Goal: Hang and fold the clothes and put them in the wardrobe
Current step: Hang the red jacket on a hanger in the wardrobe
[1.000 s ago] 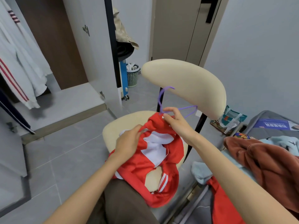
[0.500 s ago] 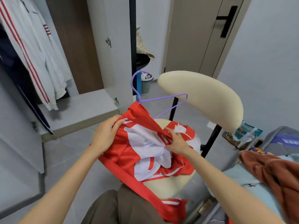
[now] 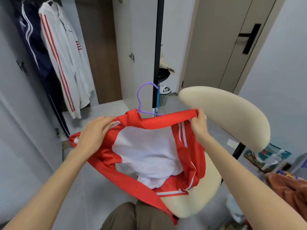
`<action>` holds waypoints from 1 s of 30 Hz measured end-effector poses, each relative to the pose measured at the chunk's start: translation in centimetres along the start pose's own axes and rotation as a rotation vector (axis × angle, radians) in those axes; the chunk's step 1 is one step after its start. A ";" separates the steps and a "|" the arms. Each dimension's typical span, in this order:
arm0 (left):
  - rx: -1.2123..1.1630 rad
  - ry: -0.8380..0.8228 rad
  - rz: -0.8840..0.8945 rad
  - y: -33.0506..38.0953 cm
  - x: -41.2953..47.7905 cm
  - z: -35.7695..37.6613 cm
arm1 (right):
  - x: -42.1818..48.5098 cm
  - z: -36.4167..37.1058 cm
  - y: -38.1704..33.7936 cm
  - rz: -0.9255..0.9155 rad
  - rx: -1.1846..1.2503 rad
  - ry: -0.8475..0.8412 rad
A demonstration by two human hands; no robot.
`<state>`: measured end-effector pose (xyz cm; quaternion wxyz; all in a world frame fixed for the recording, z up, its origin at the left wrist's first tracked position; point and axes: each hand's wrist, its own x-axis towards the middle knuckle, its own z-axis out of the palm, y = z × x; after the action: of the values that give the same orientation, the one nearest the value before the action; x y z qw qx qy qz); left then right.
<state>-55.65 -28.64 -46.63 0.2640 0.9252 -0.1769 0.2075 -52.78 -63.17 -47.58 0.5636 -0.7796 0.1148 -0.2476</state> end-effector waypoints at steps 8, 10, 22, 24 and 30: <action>-0.132 0.245 -0.221 -0.7 -1.2 -2.9 | 0.8 3.4 -13.9 -0.077 0.413 -0.330; -0.160 0.279 -0.261 -0.6 -1.5 -3.9 | 0.1 4.8 -16.5 -0.094 0.423 -0.498; -0.165 0.353 -0.510 -0.6 -3.3 -5.6 | -3.0 9.4 -17.3 -0.519 -0.398 -0.440; -0.195 0.367 -0.556 -0.1 -3.4 -5.7 | -3.7 9.2 -16.7 -0.532 -0.470 -0.434; -0.359 0.296 -0.534 3.1 -3.1 -4.9 | -5.3 9.1 -17.9 -0.256 -0.256 -0.516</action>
<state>-61.02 -27.68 -43.06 0.4901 0.8376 0.0775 0.2286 -54.37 -47.23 -34.41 0.4355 -0.8896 -0.1007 -0.0941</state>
